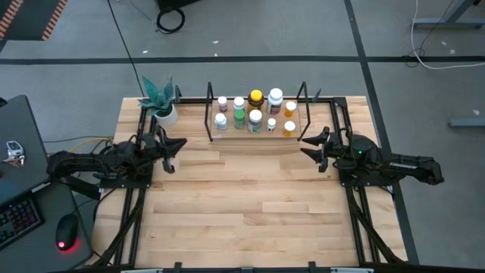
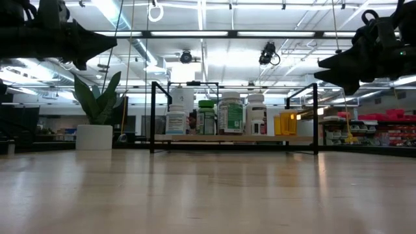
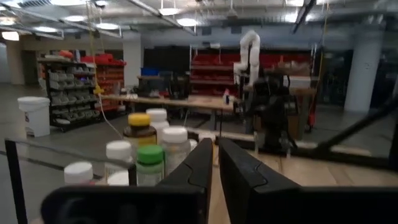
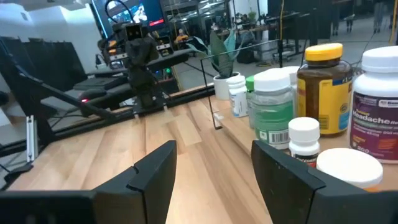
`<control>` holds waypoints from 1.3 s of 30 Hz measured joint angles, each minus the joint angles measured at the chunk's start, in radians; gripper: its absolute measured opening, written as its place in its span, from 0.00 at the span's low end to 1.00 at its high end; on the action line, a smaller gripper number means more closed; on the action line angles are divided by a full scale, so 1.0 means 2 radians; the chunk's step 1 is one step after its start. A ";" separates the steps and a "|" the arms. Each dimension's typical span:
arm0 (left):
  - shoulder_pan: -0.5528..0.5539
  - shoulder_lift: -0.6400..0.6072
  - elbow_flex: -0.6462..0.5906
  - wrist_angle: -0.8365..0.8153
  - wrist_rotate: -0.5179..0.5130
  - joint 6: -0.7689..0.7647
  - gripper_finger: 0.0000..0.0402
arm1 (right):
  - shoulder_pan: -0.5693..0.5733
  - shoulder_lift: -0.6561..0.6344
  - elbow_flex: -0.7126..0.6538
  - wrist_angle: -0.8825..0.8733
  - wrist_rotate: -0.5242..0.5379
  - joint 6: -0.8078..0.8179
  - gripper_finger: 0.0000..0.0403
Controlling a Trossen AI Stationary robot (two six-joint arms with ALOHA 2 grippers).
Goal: Pick and place medicine bottles onto shelf by color
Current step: Return to Home Position
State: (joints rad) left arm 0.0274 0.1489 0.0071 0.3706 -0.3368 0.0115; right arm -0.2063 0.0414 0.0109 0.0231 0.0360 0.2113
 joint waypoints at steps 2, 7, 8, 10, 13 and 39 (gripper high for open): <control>-0.001 -0.008 0.000 -0.014 0.000 0.000 0.09 | 0.000 0.000 0.000 0.000 0.000 0.002 0.53; -0.001 -0.057 0.000 -0.100 0.000 0.000 0.10 | 0.000 0.000 0.000 0.003 0.000 0.002 0.53; -0.001 -0.073 0.000 -0.127 0.000 0.000 0.10 | 0.000 0.000 0.000 0.003 -0.001 0.002 0.53; -0.001 -0.072 0.000 -0.150 0.002 0.000 0.09 | 0.000 0.000 0.000 0.004 -0.001 0.002 0.53; -0.001 -0.068 0.000 -0.154 0.002 0.000 0.08 | 0.000 0.000 0.000 0.003 0.000 0.002 0.53; -0.034 -0.074 0.000 -0.148 0.000 0.000 0.08 | 0.000 0.004 0.000 0.014 -0.001 0.002 0.53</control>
State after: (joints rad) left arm -0.0403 0.0017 0.0074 0.0750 -0.3361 0.0113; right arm -0.2062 0.0502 0.0109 0.0505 0.0334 0.2146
